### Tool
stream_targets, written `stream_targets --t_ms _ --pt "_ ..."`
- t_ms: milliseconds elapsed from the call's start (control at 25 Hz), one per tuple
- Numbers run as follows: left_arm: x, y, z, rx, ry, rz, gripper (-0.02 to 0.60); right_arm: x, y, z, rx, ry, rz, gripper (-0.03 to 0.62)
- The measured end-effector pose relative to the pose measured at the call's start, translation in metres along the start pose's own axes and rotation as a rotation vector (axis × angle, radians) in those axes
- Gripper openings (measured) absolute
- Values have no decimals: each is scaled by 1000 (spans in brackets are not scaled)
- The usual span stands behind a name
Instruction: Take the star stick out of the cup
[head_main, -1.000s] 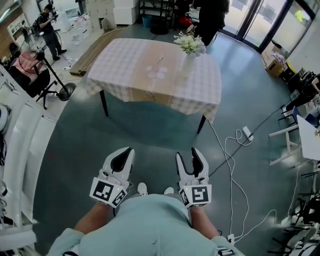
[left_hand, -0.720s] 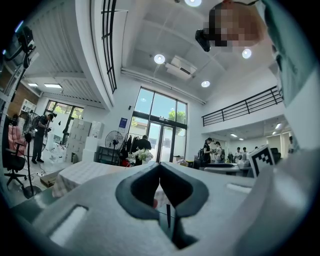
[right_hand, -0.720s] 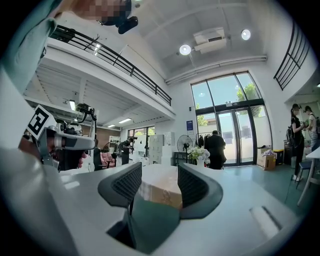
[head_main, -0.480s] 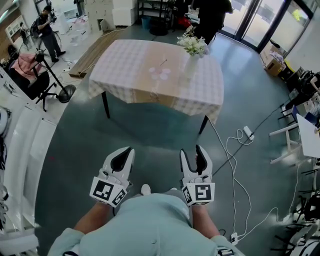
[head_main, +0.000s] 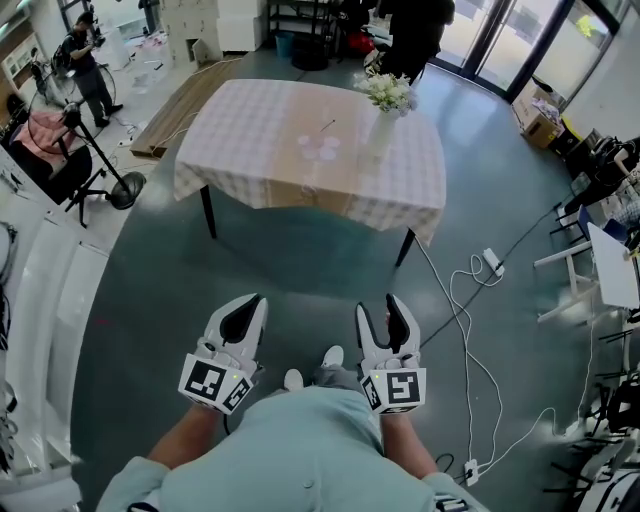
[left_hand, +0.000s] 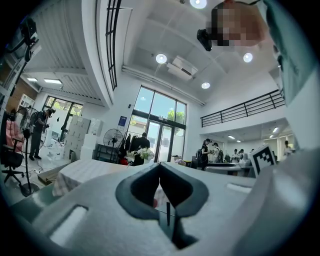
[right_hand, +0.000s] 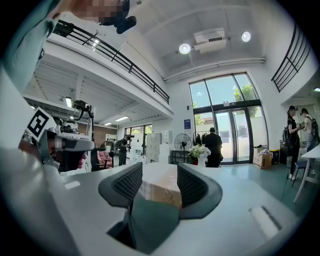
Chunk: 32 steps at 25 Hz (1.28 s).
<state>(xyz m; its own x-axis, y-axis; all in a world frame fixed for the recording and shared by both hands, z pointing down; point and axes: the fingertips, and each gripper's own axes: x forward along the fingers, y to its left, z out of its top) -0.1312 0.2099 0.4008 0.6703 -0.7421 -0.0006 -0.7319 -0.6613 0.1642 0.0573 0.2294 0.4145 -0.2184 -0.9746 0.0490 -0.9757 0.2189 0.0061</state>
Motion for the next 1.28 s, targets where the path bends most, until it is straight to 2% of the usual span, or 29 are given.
stream_targets --t_ms 640,1280 --pt "29 36 7 -26 -15 39 3 57 -7 8 -19 -9 40 195" --pt "118 56 14 -10 1 74 3 135 -68 10 -2 -10 88 192"
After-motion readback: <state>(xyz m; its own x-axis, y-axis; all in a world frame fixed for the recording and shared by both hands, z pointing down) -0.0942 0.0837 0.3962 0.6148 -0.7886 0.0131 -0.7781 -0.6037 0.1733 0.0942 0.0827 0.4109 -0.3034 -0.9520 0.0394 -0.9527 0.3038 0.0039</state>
